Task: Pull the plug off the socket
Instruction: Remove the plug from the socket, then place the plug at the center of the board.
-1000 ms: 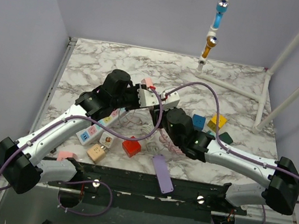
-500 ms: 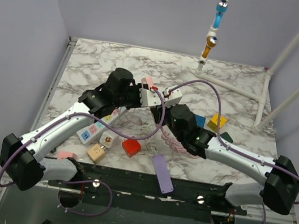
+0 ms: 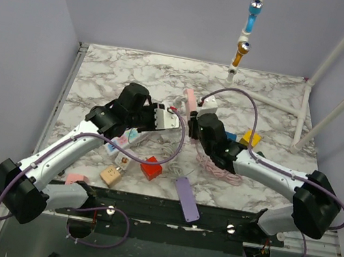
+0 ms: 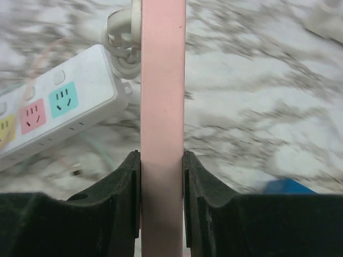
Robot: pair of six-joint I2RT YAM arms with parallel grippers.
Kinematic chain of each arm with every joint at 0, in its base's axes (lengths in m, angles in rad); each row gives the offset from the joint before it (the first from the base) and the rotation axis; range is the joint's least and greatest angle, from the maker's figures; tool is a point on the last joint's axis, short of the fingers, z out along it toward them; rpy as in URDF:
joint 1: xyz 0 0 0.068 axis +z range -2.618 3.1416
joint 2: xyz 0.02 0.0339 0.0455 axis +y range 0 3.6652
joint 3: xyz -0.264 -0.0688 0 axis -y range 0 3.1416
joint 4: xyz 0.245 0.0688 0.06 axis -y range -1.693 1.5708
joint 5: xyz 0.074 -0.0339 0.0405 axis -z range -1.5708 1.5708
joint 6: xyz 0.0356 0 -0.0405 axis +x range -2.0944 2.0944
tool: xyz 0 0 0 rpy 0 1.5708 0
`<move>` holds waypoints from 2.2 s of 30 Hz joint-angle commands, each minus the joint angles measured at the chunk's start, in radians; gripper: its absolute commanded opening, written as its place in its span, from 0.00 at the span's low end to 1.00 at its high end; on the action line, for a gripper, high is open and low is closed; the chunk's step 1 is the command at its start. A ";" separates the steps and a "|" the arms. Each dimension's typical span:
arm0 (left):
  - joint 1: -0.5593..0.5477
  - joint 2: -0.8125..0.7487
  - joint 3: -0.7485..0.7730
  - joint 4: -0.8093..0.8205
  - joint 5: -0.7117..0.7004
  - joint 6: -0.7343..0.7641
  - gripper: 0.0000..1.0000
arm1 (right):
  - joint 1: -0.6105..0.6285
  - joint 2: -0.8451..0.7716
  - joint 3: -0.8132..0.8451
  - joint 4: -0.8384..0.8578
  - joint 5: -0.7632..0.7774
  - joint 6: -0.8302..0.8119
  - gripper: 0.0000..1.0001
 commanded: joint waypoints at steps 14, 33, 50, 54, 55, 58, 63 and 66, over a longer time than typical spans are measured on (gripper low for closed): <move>-0.001 -0.033 0.026 -0.158 0.041 0.016 0.00 | -0.095 0.051 -0.003 0.008 0.044 0.114 0.01; -0.037 -0.050 0.073 -0.264 0.199 -0.067 0.00 | -0.107 0.065 0.109 -0.010 -0.077 0.173 0.01; 0.010 -0.037 -0.133 -0.189 0.079 -0.163 0.20 | -0.150 0.015 0.105 -0.042 -0.110 0.182 0.01; -0.006 0.085 -0.122 -0.179 0.022 -0.207 0.29 | -0.151 0.015 0.117 -0.054 -0.107 0.183 0.01; -0.006 0.111 -0.124 -0.170 0.003 -0.212 0.29 | -0.152 0.015 0.120 -0.059 -0.108 0.181 0.01; -0.006 0.155 -0.148 -0.126 -0.038 -0.199 0.30 | -0.153 0.013 0.129 -0.072 -0.113 0.176 0.01; -0.008 0.223 -0.186 -0.056 -0.100 -0.167 0.39 | -0.155 0.004 0.132 -0.074 -0.115 0.181 0.01; -0.013 0.235 -0.182 -0.057 -0.075 -0.193 0.62 | -0.155 -0.002 0.128 -0.073 -0.124 0.189 0.01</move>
